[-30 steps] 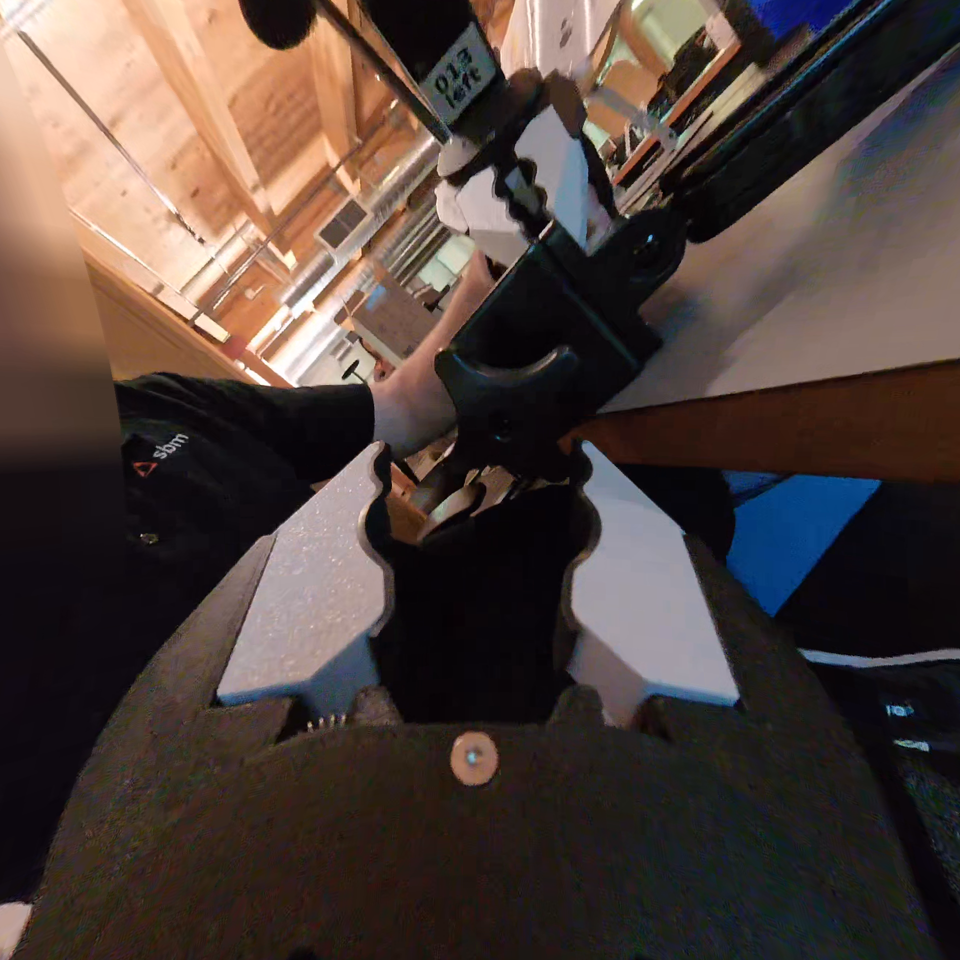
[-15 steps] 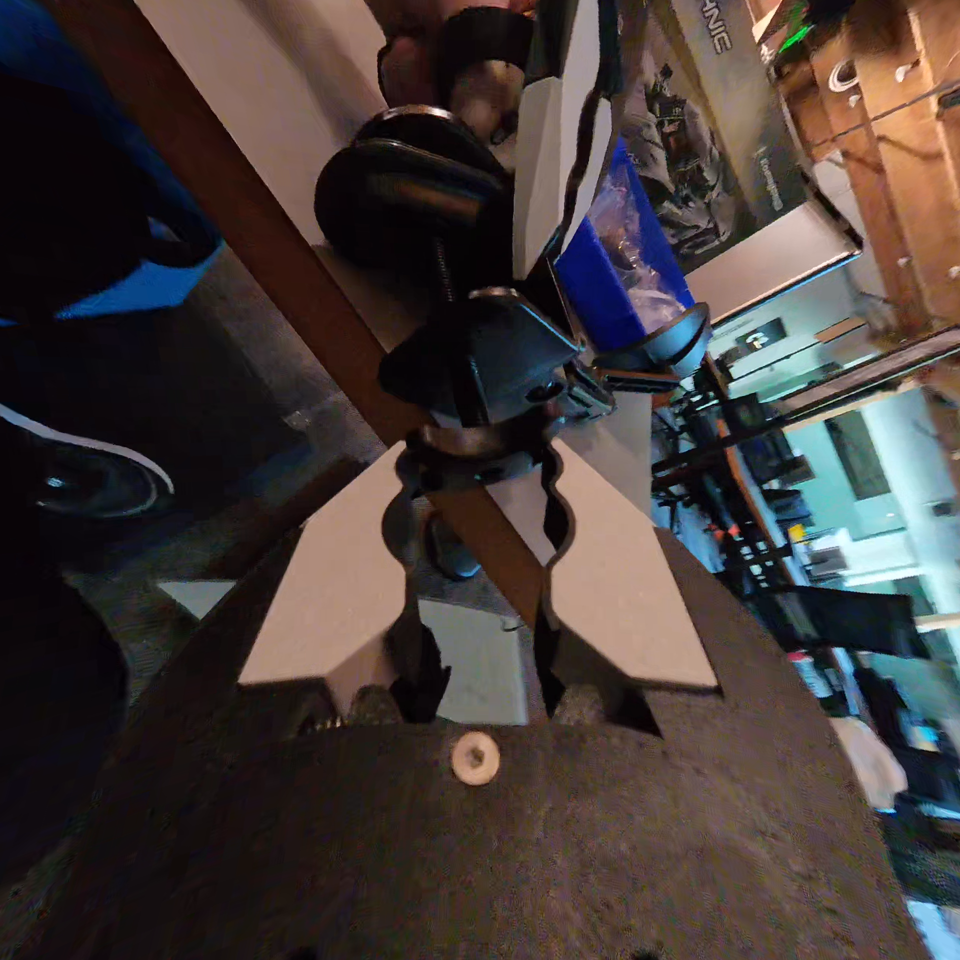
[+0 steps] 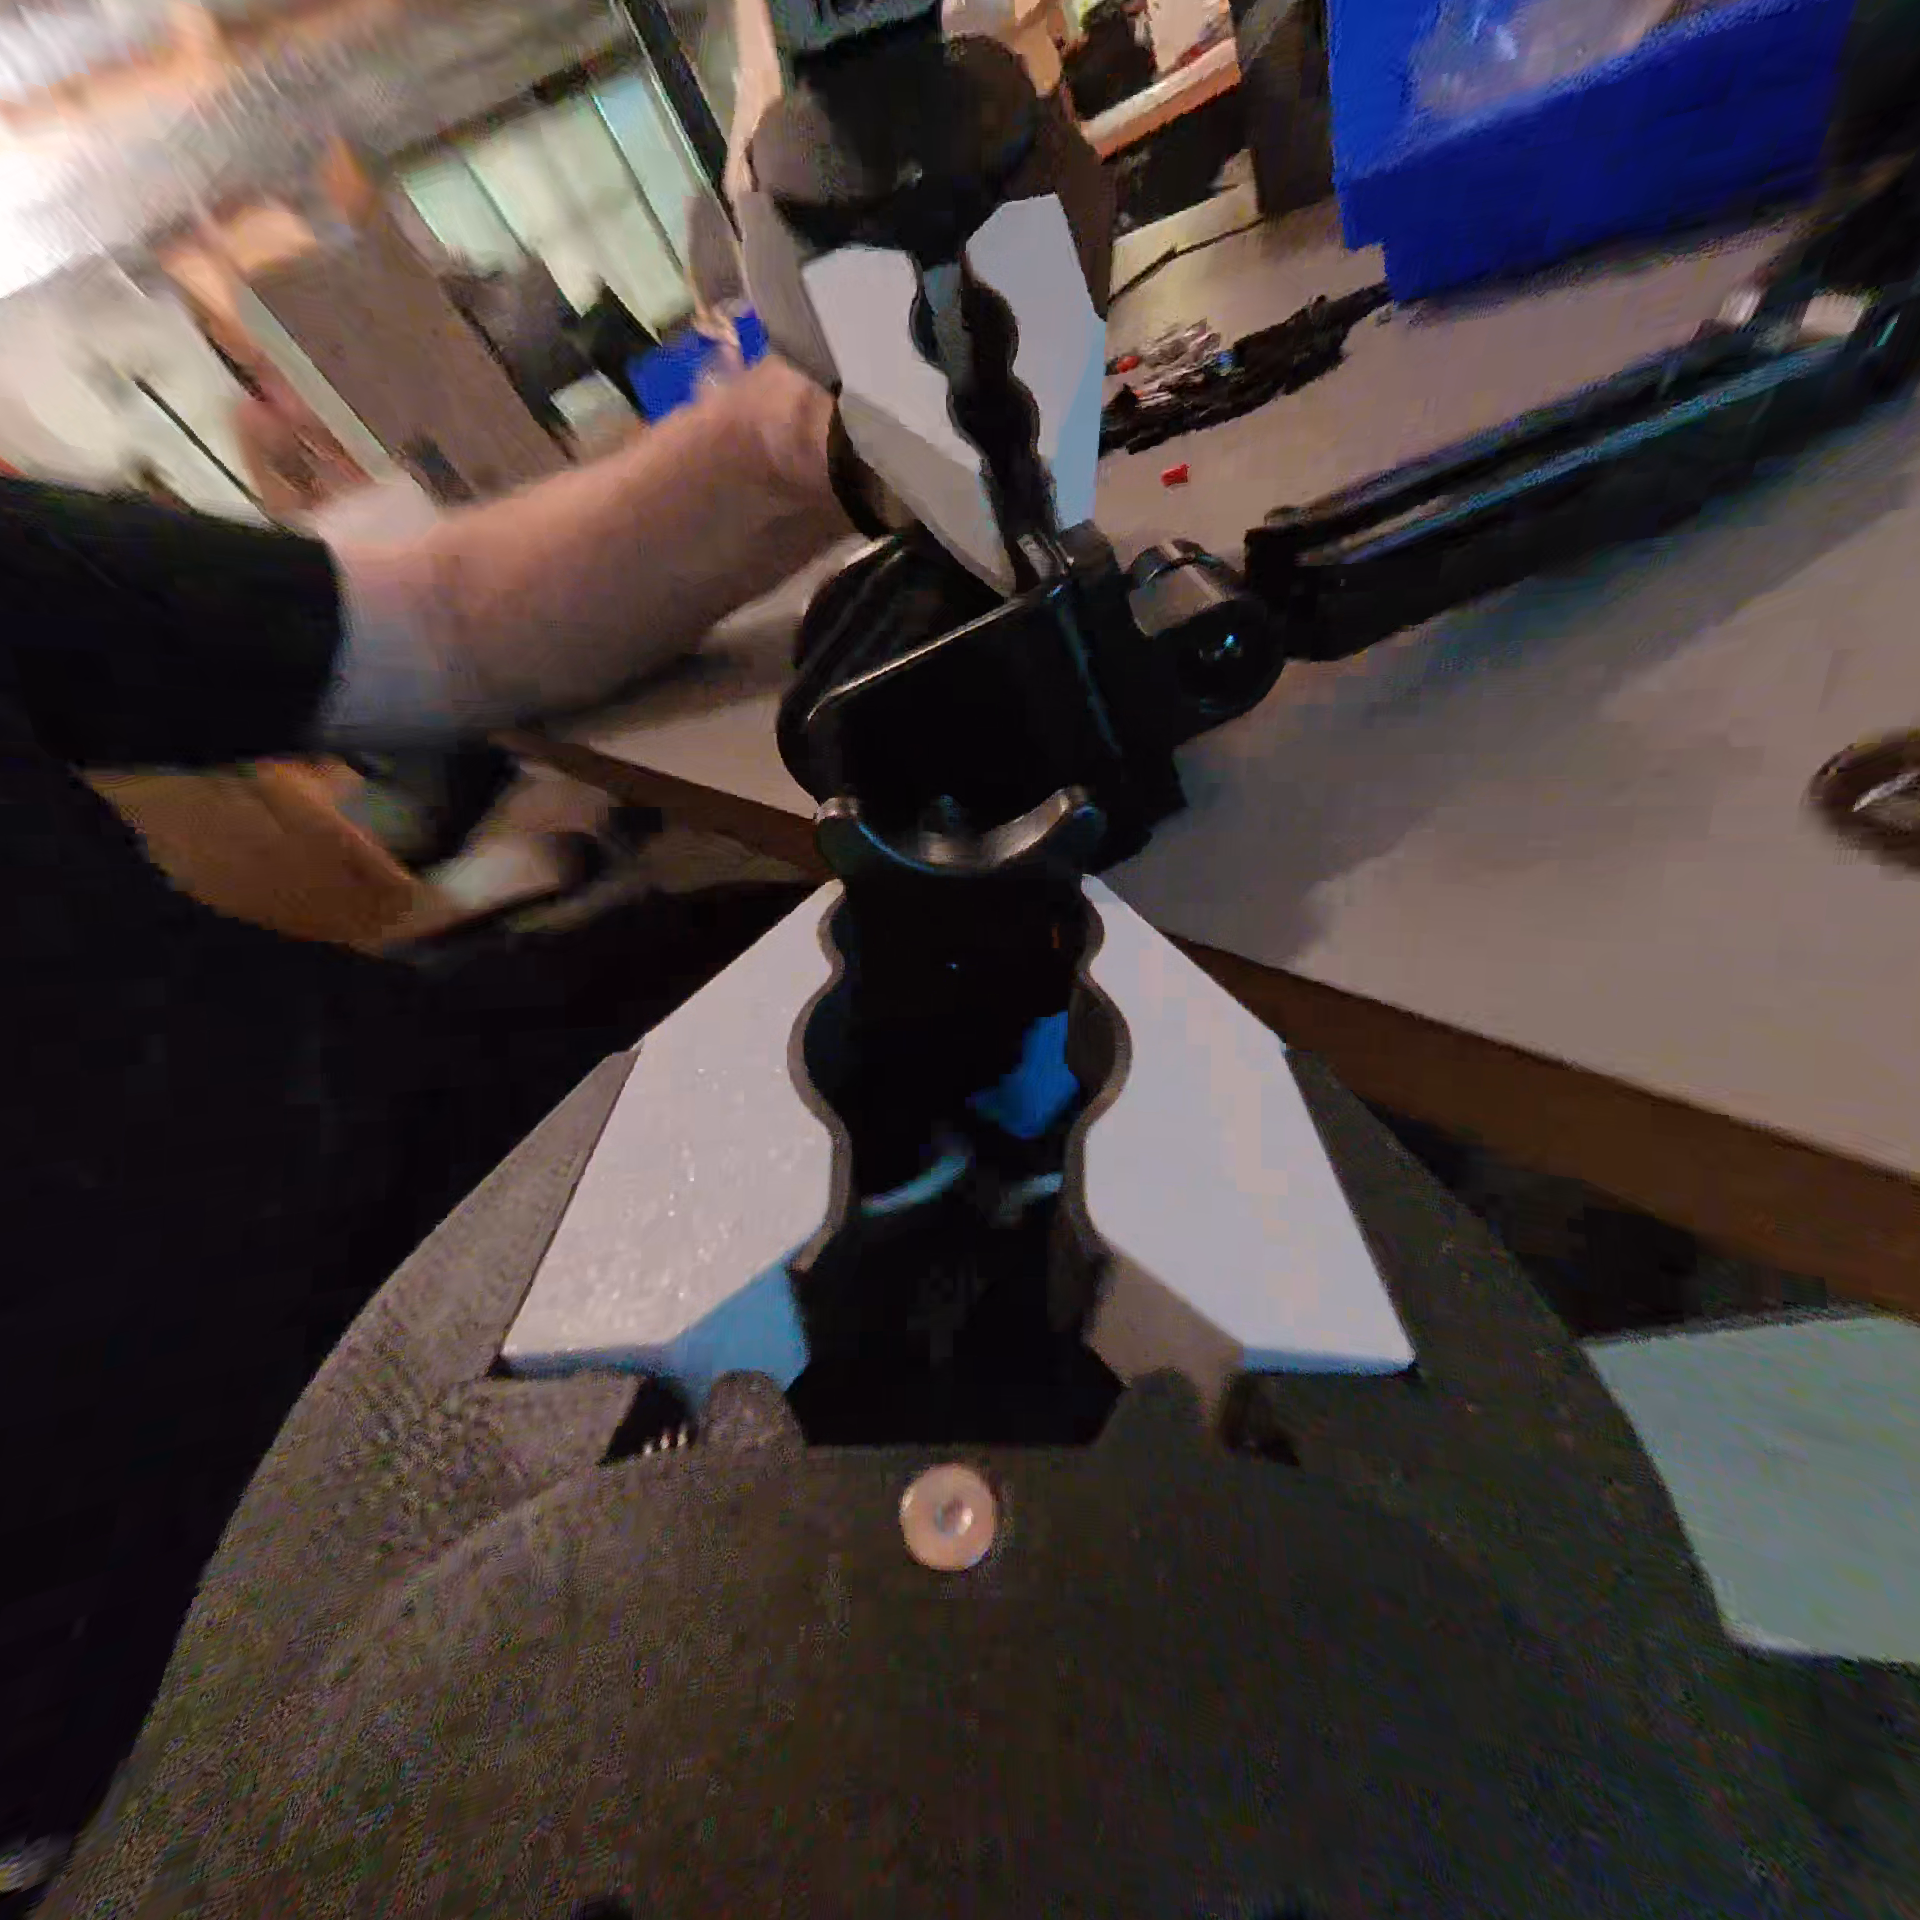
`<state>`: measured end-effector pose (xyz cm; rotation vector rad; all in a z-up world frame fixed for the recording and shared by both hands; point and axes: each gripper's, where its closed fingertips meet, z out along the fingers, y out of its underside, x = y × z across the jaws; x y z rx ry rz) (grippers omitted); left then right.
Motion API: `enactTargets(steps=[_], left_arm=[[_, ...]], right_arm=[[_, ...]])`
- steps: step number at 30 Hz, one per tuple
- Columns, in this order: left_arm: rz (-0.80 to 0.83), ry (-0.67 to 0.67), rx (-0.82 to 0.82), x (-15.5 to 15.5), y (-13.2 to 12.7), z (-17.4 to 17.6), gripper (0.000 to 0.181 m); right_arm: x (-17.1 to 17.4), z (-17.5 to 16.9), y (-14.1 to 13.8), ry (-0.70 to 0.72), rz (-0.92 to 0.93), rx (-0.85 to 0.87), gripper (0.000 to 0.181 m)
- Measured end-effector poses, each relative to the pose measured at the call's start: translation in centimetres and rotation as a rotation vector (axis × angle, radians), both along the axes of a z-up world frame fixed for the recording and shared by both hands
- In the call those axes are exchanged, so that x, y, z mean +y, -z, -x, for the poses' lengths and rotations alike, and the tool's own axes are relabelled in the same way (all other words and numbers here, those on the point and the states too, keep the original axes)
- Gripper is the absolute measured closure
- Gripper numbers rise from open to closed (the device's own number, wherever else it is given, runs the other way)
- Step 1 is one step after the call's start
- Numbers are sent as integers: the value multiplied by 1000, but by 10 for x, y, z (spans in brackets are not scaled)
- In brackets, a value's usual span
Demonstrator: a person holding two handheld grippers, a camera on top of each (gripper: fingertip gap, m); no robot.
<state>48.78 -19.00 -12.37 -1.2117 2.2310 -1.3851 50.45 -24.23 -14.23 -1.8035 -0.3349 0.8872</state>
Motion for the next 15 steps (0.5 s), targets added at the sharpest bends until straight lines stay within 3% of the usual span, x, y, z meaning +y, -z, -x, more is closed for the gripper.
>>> enactTargets(steps=[2,4,5,7,9,12,15], left_arm=[[5,3,0,0,0,0,174],[5,3,-4,1,0,0,175],[7,0,-8,1,0,-1,174],[16,10,-3,2,0,1,175],[-3,5,-8,2,0,0,175],[3,4,-6,2,0,0,175],[4,5,-6,1,0,0,175]], right_arm=[[2,-6,5,89,-232,-482,146],[8,-21,4,244,-458,-1125,143],[9,-22,1,288,-500,-1262,142],[5,-16,4,258,-485,-1108,137],[-3,-18,2,239,-410,-827,111],[-14,-18,-15,122,-198,-124,113],[-9,-20,-11,33,15,225,125]])
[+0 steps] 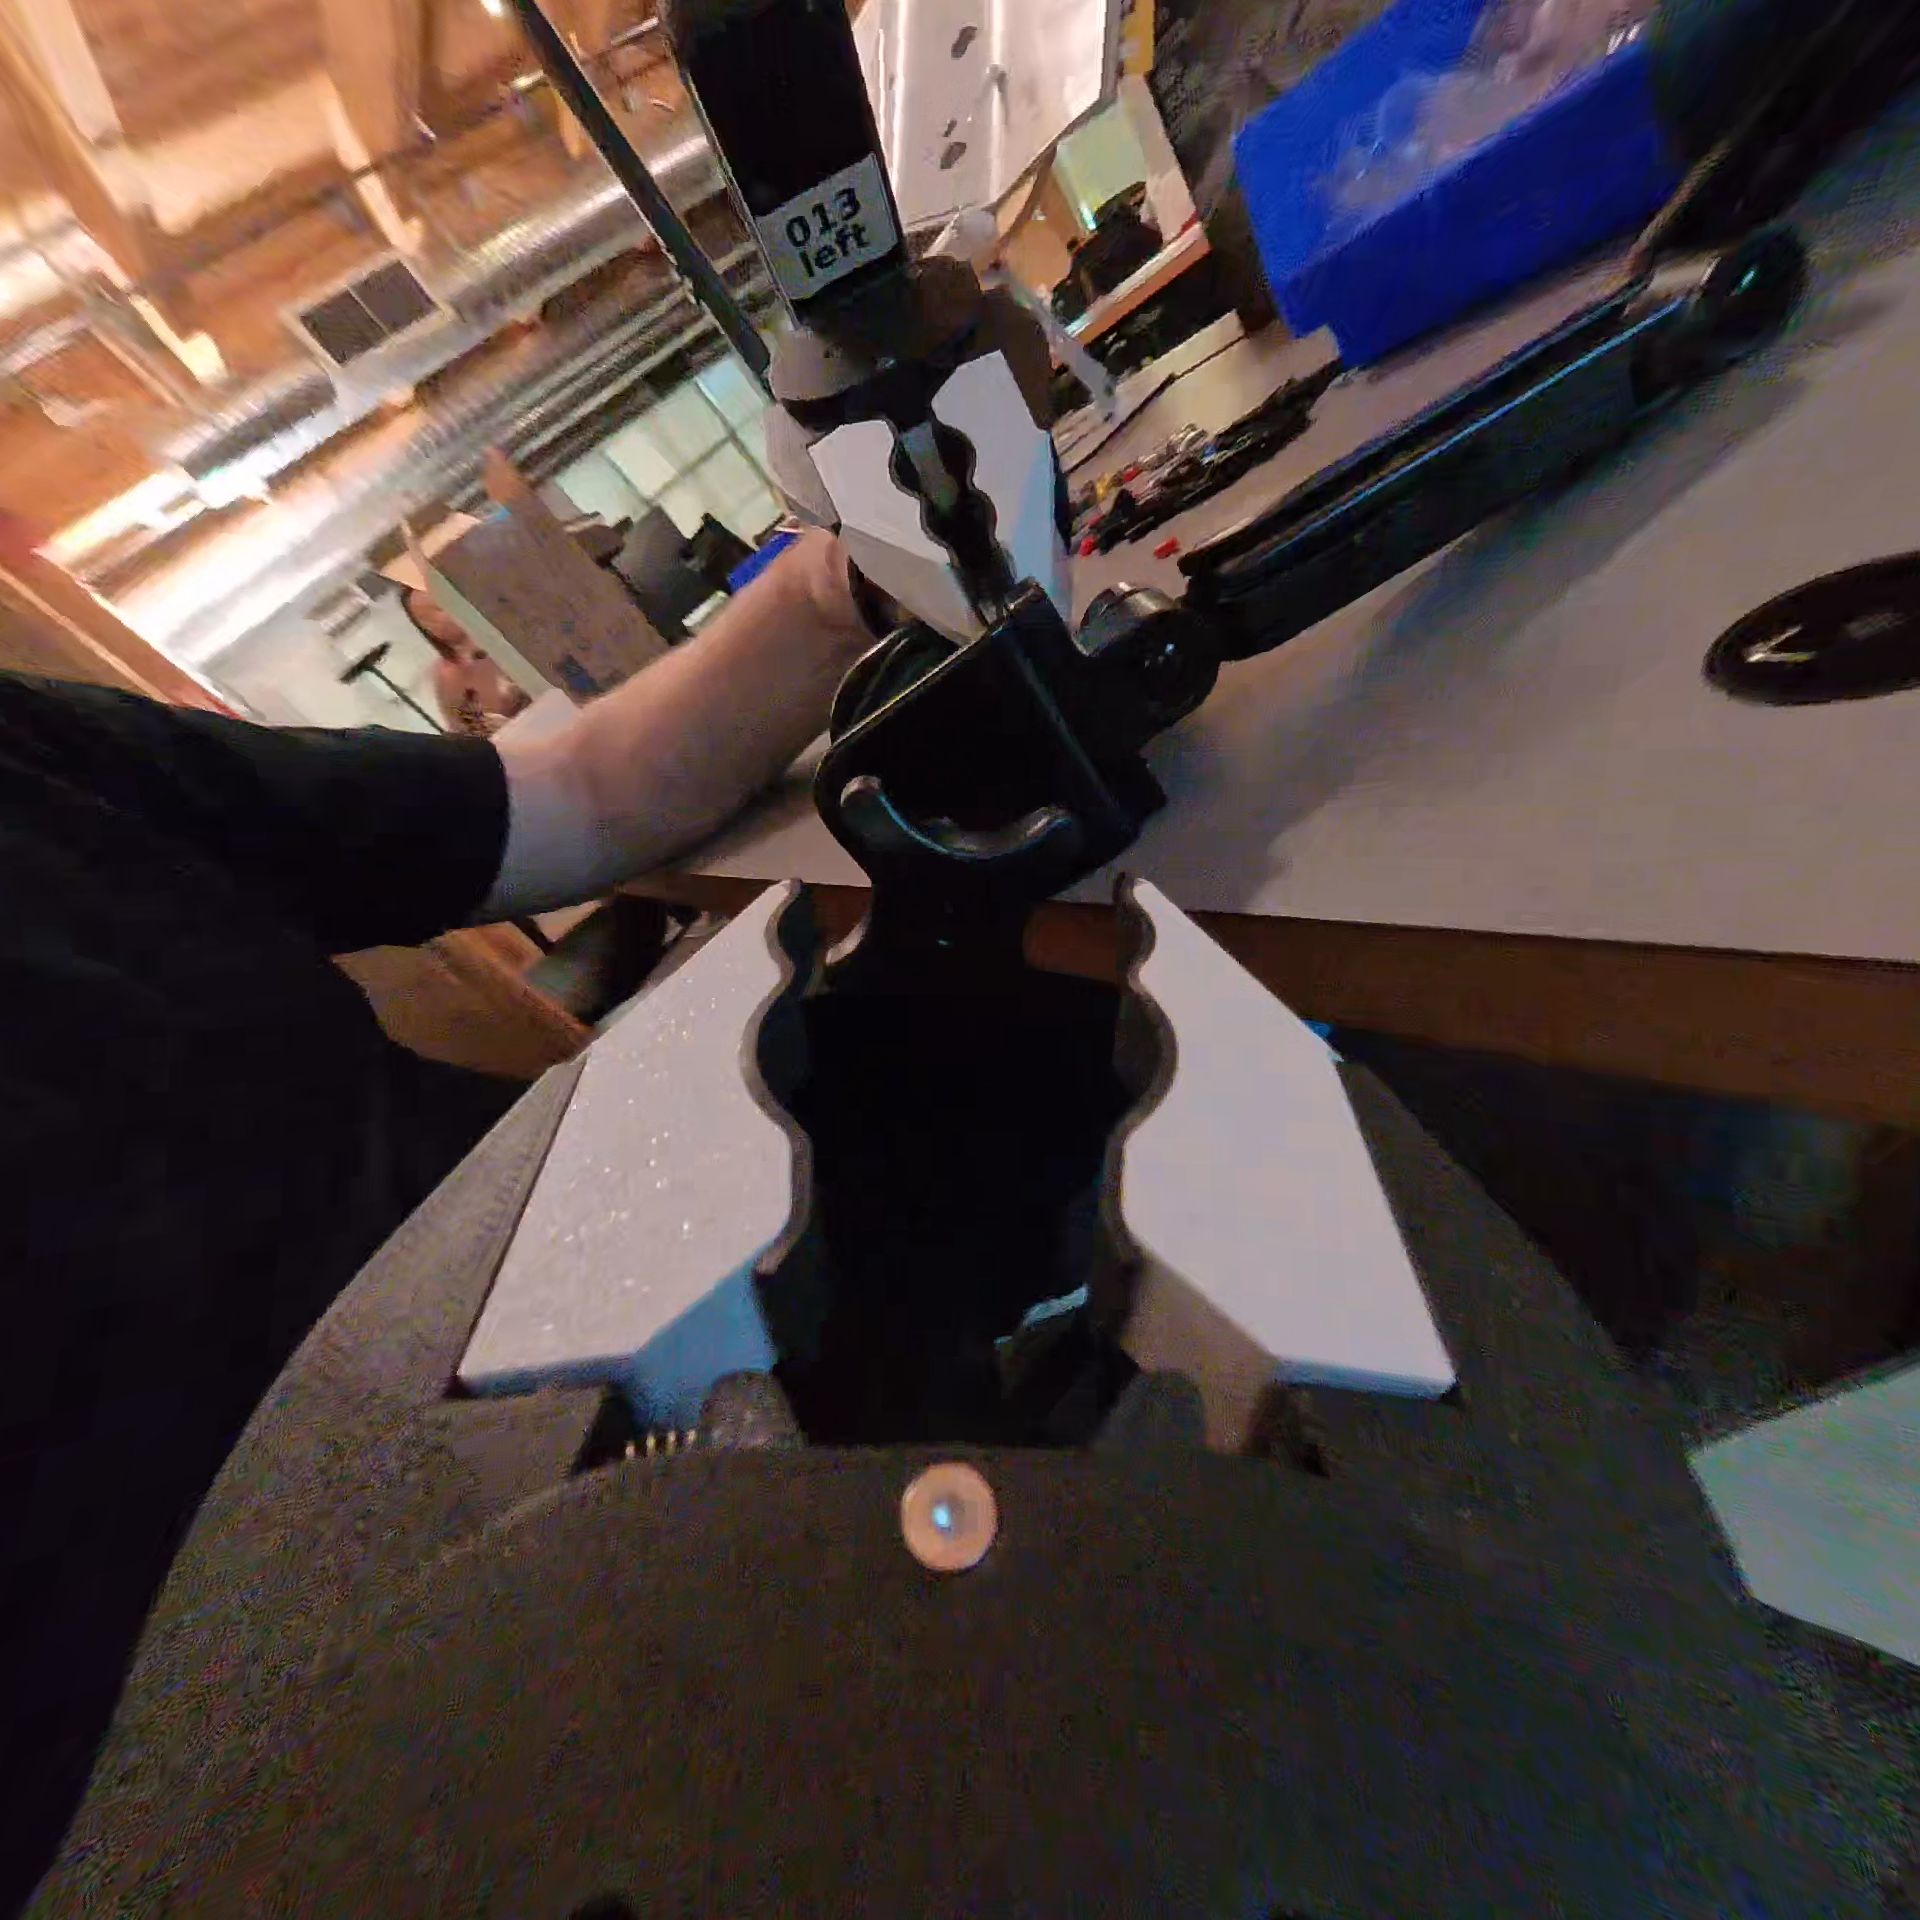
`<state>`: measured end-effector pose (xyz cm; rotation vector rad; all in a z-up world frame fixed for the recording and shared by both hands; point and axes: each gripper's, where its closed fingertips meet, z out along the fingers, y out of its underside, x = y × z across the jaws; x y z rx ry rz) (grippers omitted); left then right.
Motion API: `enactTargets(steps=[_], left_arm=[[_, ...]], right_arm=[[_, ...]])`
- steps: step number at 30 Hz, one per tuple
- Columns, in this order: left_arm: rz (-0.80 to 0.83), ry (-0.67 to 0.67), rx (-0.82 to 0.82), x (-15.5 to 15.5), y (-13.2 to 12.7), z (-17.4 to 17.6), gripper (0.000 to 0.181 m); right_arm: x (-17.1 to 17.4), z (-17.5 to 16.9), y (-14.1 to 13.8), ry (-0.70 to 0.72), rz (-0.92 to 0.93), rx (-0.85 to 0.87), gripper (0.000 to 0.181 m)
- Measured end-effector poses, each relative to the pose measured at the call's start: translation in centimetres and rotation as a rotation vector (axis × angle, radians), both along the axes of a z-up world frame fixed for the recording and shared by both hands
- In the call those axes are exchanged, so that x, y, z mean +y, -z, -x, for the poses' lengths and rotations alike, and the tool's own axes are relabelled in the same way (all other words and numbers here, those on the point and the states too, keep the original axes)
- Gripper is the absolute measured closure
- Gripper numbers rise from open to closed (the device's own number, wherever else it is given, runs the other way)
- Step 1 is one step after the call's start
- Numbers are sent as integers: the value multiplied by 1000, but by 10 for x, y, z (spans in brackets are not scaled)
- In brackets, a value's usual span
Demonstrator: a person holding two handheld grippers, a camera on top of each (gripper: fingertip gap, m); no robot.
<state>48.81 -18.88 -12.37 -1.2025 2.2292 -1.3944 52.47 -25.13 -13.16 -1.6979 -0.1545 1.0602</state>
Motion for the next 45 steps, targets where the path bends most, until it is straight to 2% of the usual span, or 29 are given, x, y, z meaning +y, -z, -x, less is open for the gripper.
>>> enactTargets(steps=[1,2,4,5,6,7,9,10,11,13,14,16,19,21,23,24,27,29,30,31,32,33,34,36,39,41,43,45], left_arm=[[1,-1,0,0,0,0,175],[0,-2,0,0,0,0,175],[-1,-2,0,0,0,0,175],[0,-4,0,0,0,0,175],[1,-4,0,0,0,0,175],[2,-4,-1,0,0,0,175],[7,-2,-2,0,0,0,175],[8,-5,-5,0,0,-1,174],[14,-4,-5,1,0,-1,175],[16,-1,-6,0,0,-1,175],[8,-2,-7,0,0,-2,175],[-2,-2,-9,0,0,-1,175],[6,0,-8,0,0,-2,175],[10,0,-7,0,0,-2,175],[10,0,-7,0,0,-1,175],[12,2,-6,-1,0,-1,175],[17,3,-6,0,0,-1,175],[15,4,-7,0,0,-1,175],[8,-8,-15,1,0,-2,174],[14,-25,-17,3,0,-5,175],[20,-19,-13,3,0,-5,175],[20,-12,-13,4,0,-4,175],[26,-5,-10,3,0,-2,175],[13,-12,-14,1,0,-3,175],[3,-6,-11,0,0,-3,175],[21,-3,-7,0,0,-3,175],[20,1,-8,-1,0,-3,175],[28,10,-7,-3,0,-2,175]], right_arm=[[1,5,2,-35,26,33,126],[2,13,4,-66,47,35,136],[7,19,9,-58,43,-58,146],[7,18,10,-37,-1,-157,147],[8,16,12,1,-66,-318,147],[10,13,14,71,-172,-569,147],[14,1,16,249,-395,-1236,143],[15,-2,14,319,-440,-1446,140],[16,-2,13,342,-452,-1471,138],[11,-1,17,305,-419,-1283,135],[7,0,14,298,-399,-1152,125],[-3,9,6,179,-295,-709,125],[-1,-3,-6,52,-68,-48,120],[2,-4,-4,-17,21,125,121],[5,6,3,-49,48,74,138],[6,7,4,-42,33,6,138],[5,7,5,33,-112,-319,139],[4,2,3,157,-282,-678,146],[4,0,-3,252,-407,-945,160],[5,-2,-6,346,-516,-1286,163],[6,-1,-10,392,-560,-1466,164],[5,4,-11,368,-545,-1399,163],[4,6,-12,338,-518,-1251,163],[2,-3,-14,341,-447,-1014,140],[-4,-1,-6,146,-162,-475,117],[-5,-1,-1,42,-10,-187,113],[-5,3,5,-28,75,-53,121],[-2,15,10,-72,107,-39,124]])
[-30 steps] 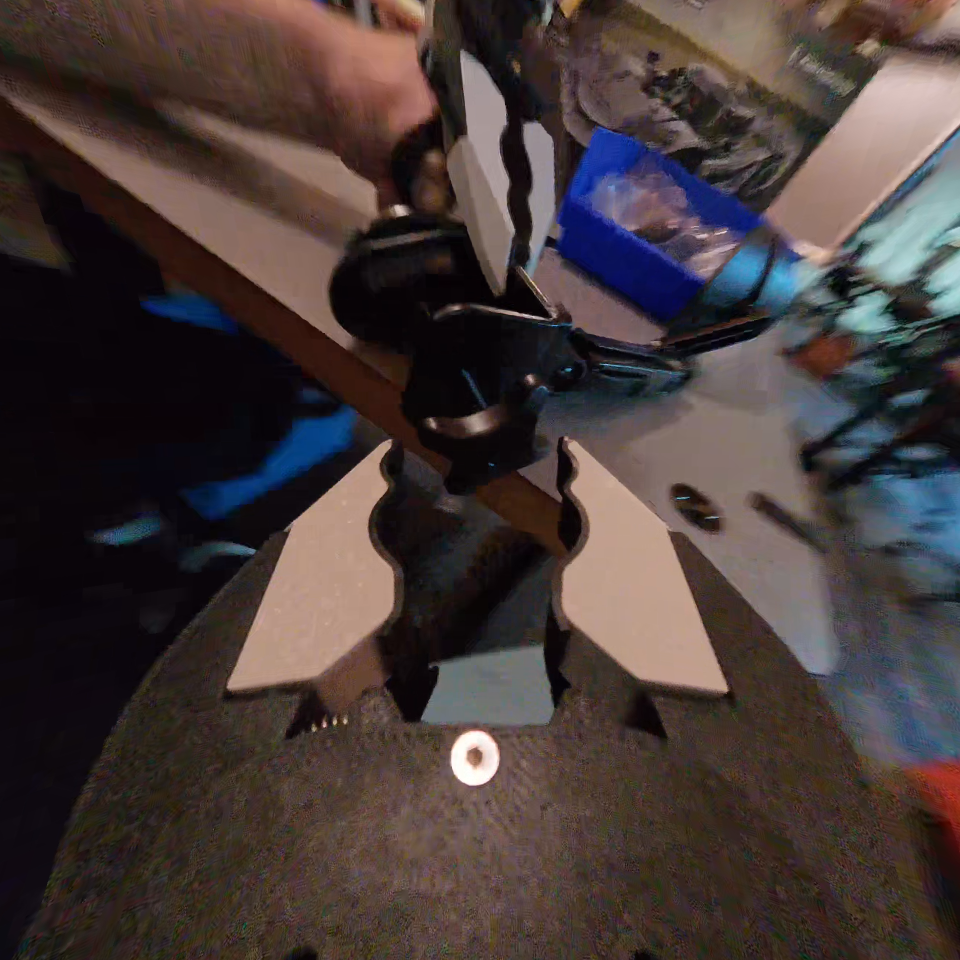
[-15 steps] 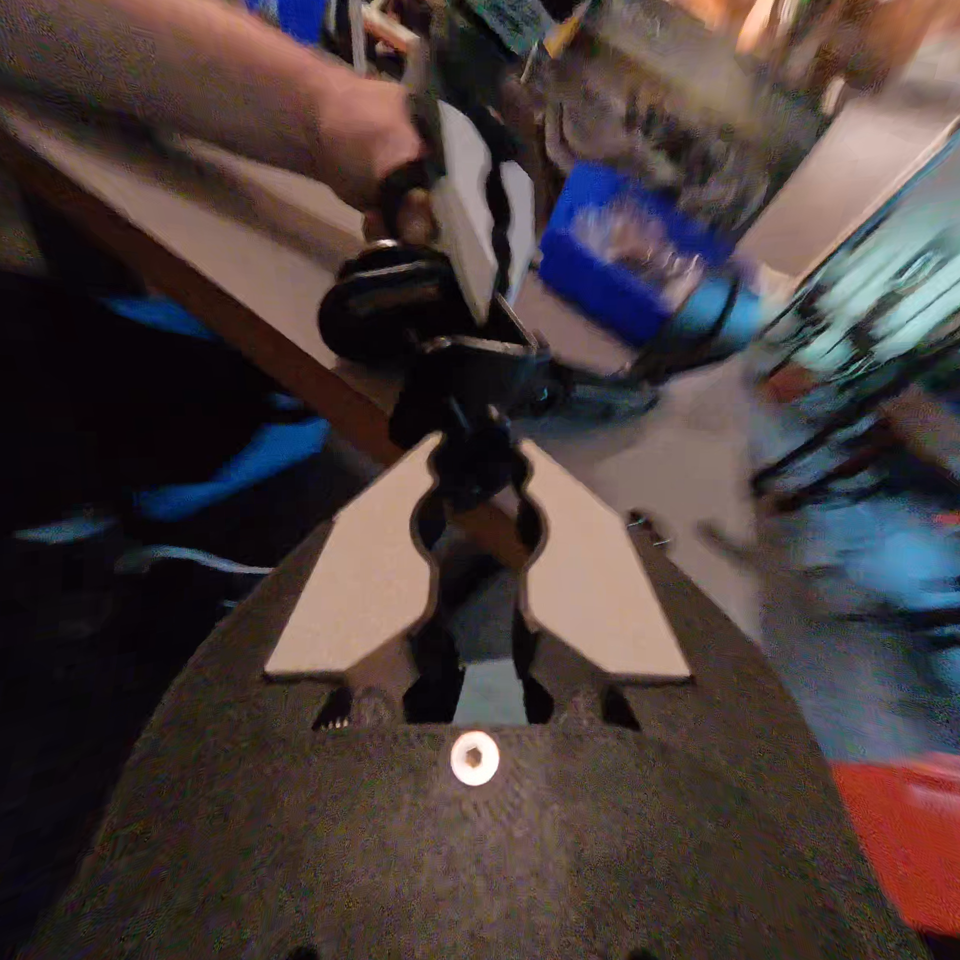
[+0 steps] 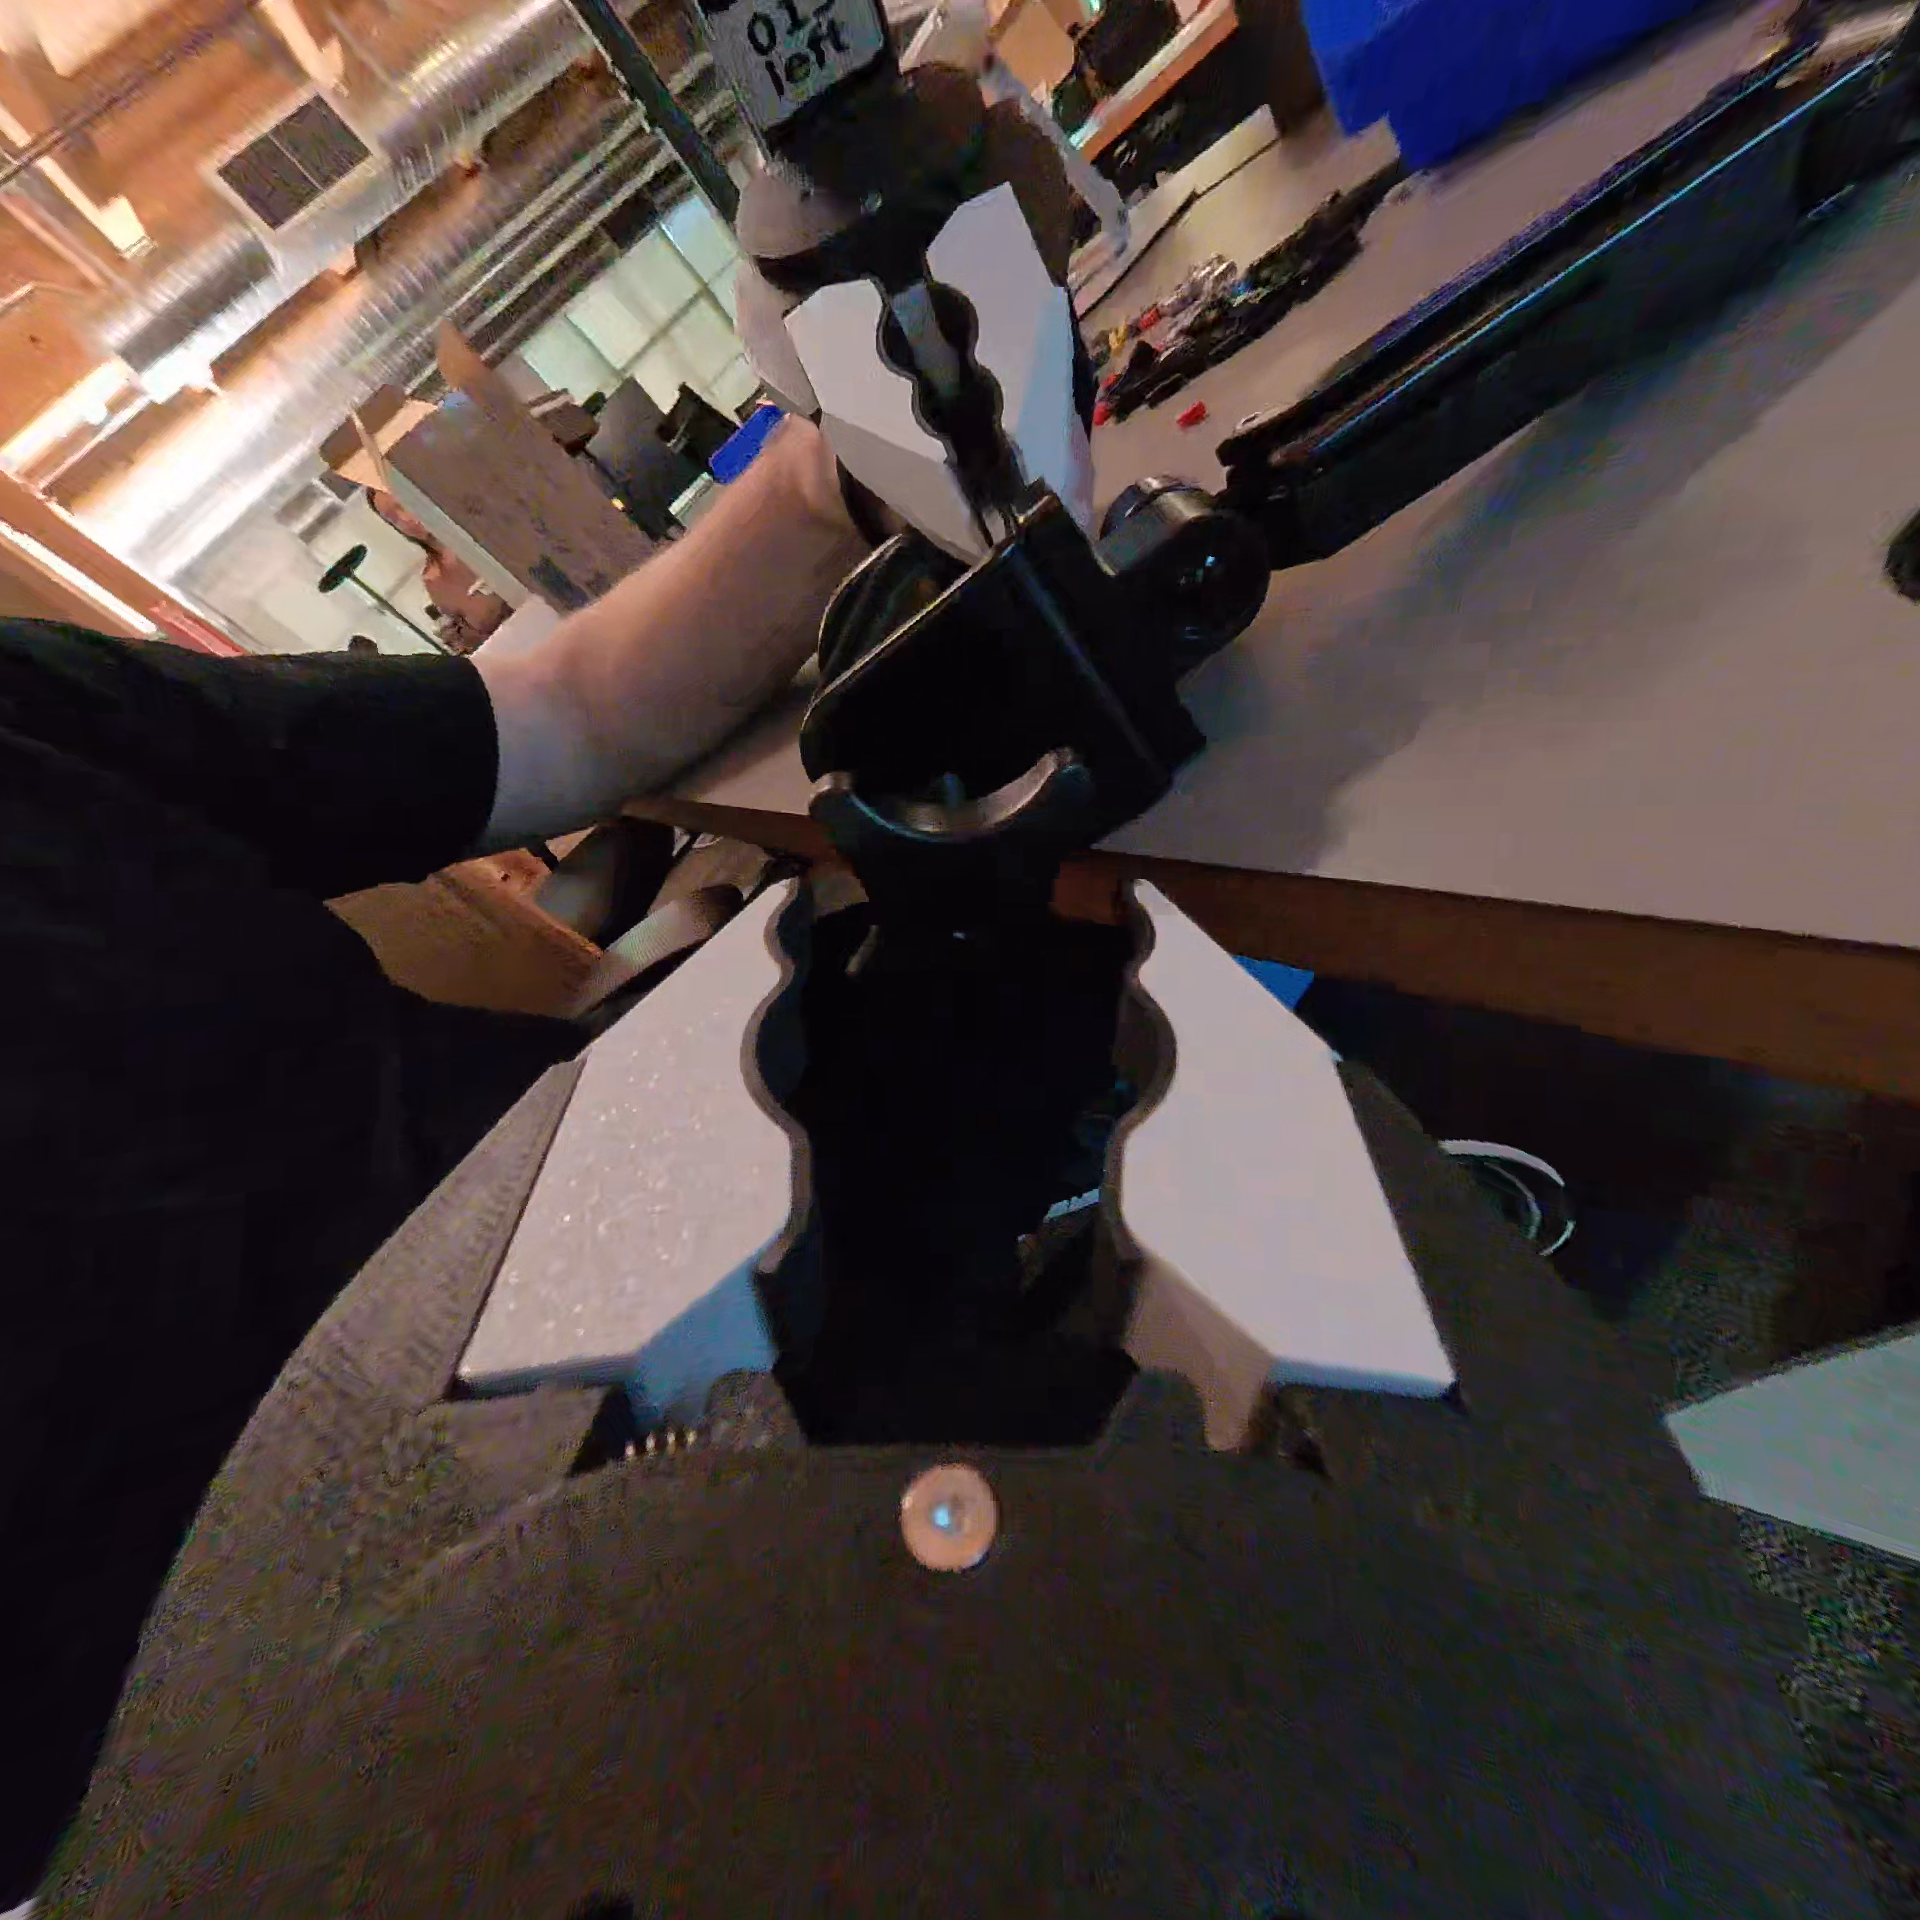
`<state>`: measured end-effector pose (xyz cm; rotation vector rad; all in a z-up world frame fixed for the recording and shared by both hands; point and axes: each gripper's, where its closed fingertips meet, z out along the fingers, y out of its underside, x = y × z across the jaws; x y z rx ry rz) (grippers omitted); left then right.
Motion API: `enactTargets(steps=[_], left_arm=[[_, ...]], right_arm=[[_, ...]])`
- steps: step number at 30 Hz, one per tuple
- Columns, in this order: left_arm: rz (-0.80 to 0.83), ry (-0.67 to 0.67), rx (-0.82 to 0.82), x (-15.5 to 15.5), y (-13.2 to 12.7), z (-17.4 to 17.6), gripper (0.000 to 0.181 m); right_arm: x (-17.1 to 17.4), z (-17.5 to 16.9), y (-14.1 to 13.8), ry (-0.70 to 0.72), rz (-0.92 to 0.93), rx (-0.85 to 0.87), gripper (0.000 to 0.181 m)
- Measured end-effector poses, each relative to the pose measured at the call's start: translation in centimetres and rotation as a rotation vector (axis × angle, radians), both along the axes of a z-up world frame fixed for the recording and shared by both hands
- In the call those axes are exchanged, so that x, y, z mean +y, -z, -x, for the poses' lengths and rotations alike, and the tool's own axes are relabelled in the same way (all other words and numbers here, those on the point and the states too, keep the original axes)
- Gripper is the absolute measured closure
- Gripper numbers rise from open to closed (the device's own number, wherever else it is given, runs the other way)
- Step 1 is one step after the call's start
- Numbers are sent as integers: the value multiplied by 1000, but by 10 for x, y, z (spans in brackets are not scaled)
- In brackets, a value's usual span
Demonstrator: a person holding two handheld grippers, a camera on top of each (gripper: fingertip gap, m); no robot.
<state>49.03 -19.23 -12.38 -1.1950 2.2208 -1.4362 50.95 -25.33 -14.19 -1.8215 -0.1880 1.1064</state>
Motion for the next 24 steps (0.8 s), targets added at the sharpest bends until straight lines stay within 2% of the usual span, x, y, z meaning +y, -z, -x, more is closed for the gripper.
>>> enactTargets(steps=[3,6,7,8,10,11,13,15,16,18,20,22,24], left_arm=[[3,11,0,-2,0,1,174],[3,12,-3,-2,0,1,175],[3,14,-2,-2,0,1,174],[3,15,-4,-2,0,1,174],[5,17,-5,-2,0,1,175],[6,16,-5,-2,0,1,175],[13,15,-4,-2,0,1,174],[1,16,-6,-3,0,1,175],[-2,15,-7,-3,0,1,175],[-2,15,-7,-3,0,1,175],[0,16,-7,-3,0,1,175],[6,16,-5,-3,0,1,174],[9,17,-4,-3,-1,1,175]], right_arm=[[8,14,2,-35,-7,-7,145],[11,14,4,-20,-91,-189,147],[12,13,6,3,-132,-291,147],[14,9,9,53,-212,-471,147],[21,-5,12,196,-437,-1071,146],[22,-9,11,229,-469,-1213,145],[24,-12,9,286,-542,-1319,144],[21,-9,9,270,-494,-1162,139],[18,-7,9,258,-452,-1029,128],[11,1,12,164,-302,-633,118],[2,2,-1,82,-215,-237,105],[0,-5,-14,36,-126,78,115],[3,-7,-10,4,-2,231,126]])
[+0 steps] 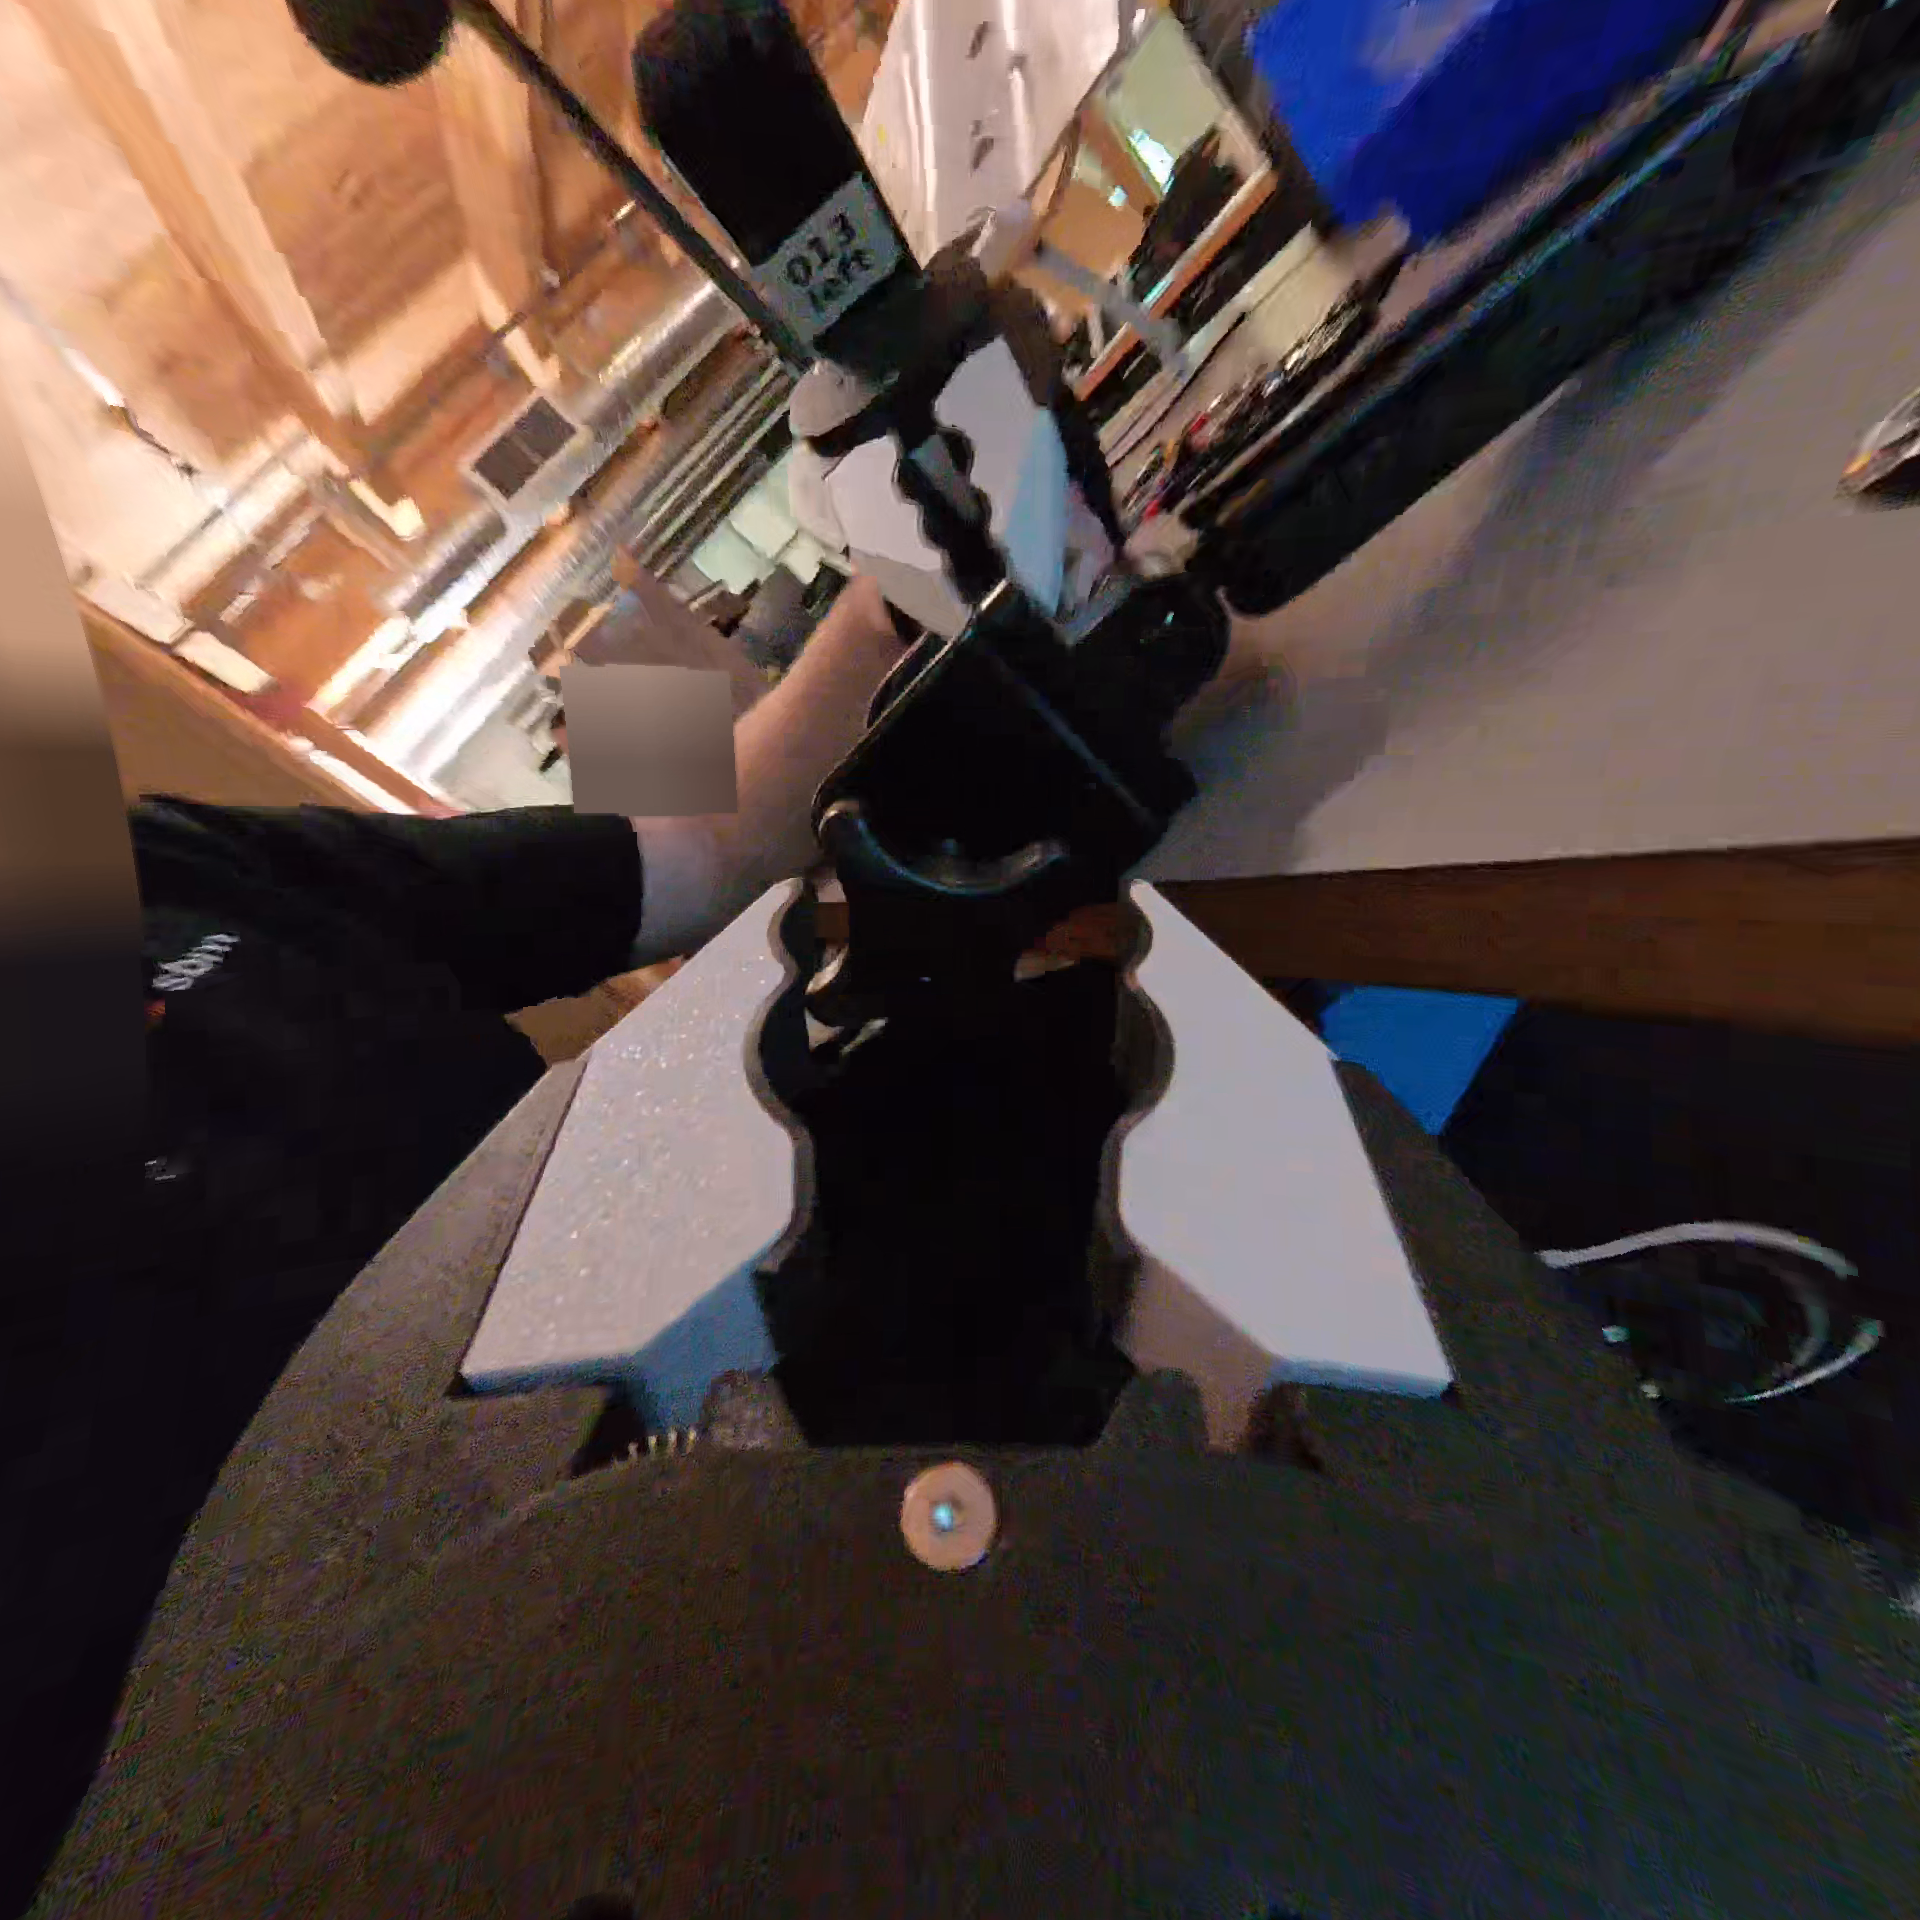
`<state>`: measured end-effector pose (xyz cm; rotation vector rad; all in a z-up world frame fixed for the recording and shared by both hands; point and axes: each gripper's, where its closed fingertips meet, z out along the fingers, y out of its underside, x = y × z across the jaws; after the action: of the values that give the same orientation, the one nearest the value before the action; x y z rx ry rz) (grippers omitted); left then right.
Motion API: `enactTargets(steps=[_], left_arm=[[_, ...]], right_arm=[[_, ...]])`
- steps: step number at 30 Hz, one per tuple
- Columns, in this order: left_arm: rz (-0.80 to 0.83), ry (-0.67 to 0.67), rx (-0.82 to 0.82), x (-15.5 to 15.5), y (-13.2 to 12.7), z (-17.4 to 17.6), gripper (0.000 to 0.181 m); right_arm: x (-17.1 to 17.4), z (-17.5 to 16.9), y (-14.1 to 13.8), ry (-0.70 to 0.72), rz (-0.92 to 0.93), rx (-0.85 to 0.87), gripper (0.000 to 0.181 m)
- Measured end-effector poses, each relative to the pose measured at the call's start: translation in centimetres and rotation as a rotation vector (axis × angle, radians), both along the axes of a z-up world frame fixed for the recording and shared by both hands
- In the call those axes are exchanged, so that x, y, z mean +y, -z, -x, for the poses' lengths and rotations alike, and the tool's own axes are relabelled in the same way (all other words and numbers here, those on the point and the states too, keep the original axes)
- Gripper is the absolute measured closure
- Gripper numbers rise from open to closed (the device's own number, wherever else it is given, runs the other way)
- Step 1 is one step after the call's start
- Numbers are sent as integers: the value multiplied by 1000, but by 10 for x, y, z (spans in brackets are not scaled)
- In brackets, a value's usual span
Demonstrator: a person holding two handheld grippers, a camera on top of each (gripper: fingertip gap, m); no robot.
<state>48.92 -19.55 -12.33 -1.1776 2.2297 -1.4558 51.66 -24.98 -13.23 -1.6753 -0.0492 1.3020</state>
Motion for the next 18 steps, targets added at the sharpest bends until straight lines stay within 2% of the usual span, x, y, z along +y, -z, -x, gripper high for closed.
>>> enactTargets(steps=[1,3,6,7,8,9,11,12,14,15,17,18], left_arm=[[0,0,0,0,0,0,175],[-2,-1,0,0,0,0,174],[1,1,1,0,0,1,174],[0,2,1,0,0,1,174],[-1,3,0,0,0,1,174],[-2,3,-2,0,0,1,175],[3,3,0,1,0,1,175],[3,3,0,2,0,1,175],[5,6,0,2,0,2,175],[-4,3,-4,1,0,2,175],[-22,2,-6,0,0,1,175],[-14,2,-5,0,0,1,175]], right_arm=[[-3,7,1,-62,23,37,131],[-5,21,4,-117,29,4,138],[-3,21,7,-84,-13,-140,139],[0,20,10,-41,-52,-250,144],[3,18,13,15,-129,-448,145],[6,14,17,87,-248,-747,145],[13,-1,18,247,-543,-1530,143],[15,-2,15,292,-592,-1676,143],[13,2,17,293,-563,-1480,141],[9,4,16,264,-524,-1333,132],[2,6,5,216,-401,-938,110],[-2,5,0,172,-336,-733,112]])
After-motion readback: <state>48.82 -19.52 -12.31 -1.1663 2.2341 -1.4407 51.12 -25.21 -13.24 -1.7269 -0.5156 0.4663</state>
